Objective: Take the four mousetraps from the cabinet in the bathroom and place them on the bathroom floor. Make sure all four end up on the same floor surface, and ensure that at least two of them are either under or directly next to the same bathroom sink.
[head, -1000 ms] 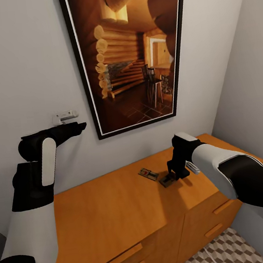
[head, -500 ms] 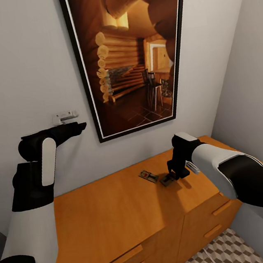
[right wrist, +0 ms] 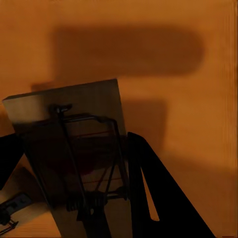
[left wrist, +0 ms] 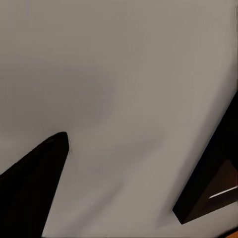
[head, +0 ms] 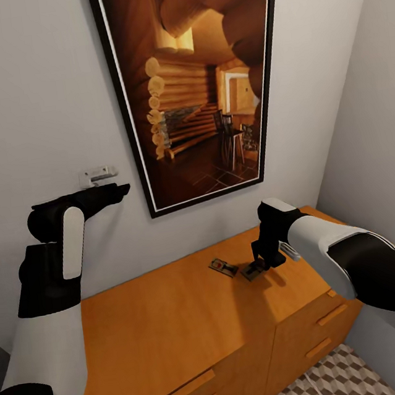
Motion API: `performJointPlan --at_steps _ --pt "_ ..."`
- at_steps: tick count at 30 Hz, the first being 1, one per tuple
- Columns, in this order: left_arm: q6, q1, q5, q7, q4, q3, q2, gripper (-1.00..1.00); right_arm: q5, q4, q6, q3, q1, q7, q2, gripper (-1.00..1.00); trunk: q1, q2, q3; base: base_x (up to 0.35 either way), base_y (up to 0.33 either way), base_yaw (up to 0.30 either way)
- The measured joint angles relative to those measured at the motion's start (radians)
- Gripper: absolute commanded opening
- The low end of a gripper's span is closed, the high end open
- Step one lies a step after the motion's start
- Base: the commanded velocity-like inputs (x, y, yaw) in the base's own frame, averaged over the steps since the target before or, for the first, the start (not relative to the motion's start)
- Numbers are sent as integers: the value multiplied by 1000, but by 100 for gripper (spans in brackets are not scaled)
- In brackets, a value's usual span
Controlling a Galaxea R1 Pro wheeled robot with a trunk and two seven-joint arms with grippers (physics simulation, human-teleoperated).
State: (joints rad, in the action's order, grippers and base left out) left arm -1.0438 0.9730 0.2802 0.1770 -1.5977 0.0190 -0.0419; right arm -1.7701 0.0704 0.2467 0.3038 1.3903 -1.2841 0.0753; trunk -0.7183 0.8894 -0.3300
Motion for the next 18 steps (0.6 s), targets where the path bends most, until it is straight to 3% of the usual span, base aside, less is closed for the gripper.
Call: performJointPlan --at_steps 18 --pt "0 0 4 0 0 1 0 100 0 75 75 6 0 -24 4 -100 69 -126 57 0 0 0"
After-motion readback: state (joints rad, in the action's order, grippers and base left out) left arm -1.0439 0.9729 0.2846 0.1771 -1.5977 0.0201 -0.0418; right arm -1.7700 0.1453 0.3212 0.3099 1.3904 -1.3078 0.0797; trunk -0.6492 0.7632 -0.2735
